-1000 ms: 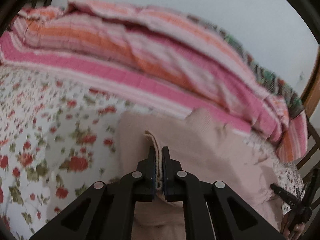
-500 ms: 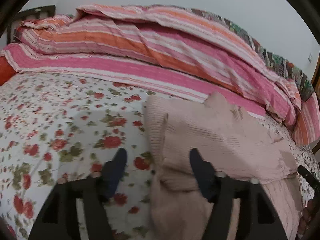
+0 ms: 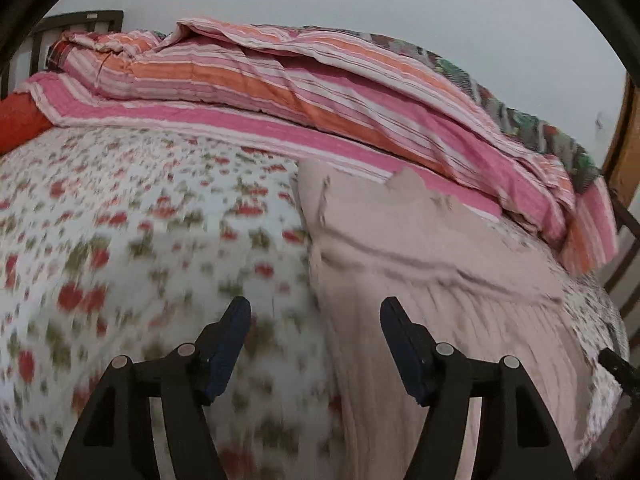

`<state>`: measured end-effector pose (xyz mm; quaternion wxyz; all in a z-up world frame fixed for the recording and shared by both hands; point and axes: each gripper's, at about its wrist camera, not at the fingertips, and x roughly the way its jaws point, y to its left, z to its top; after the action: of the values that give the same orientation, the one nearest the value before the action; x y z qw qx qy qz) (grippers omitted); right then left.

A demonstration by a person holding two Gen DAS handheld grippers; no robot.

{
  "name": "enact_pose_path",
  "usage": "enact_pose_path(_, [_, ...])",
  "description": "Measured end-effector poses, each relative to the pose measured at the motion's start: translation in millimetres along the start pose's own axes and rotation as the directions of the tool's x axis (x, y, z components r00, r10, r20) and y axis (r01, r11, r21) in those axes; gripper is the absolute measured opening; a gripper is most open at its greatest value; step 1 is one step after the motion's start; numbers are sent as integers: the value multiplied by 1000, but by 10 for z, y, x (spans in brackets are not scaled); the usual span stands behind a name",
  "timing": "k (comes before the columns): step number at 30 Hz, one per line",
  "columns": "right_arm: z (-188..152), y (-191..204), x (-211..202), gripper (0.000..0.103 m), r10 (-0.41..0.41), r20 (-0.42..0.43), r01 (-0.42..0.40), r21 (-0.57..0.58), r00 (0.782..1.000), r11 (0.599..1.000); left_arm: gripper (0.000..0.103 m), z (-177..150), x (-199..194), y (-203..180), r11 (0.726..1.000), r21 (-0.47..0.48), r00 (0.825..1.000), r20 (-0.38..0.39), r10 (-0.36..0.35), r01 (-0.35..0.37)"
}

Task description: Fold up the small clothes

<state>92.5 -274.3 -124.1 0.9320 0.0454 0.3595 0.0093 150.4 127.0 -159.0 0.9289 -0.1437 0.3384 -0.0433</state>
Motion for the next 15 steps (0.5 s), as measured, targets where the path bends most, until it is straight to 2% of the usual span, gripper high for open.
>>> enact_pose_path(6, [-467, 105, -137, 49, 23, -57, -25, -31, 998, 999, 65, -416, -385, 40, 998, 53, 999, -4, -41, 41])
enact_pose_path(11, [-802, 87, -188, 49, 60, -84, -59, 22, 995, 998, 65, -721, -662, 58, 992, 23, 992, -31, -125, 126])
enact_pose_path(15, [-957, 137, -242, 39, 74, -67, -74, 3, 995, 997, 65, -951, -738, -6, 994, 30, 992, -61, -107, 109])
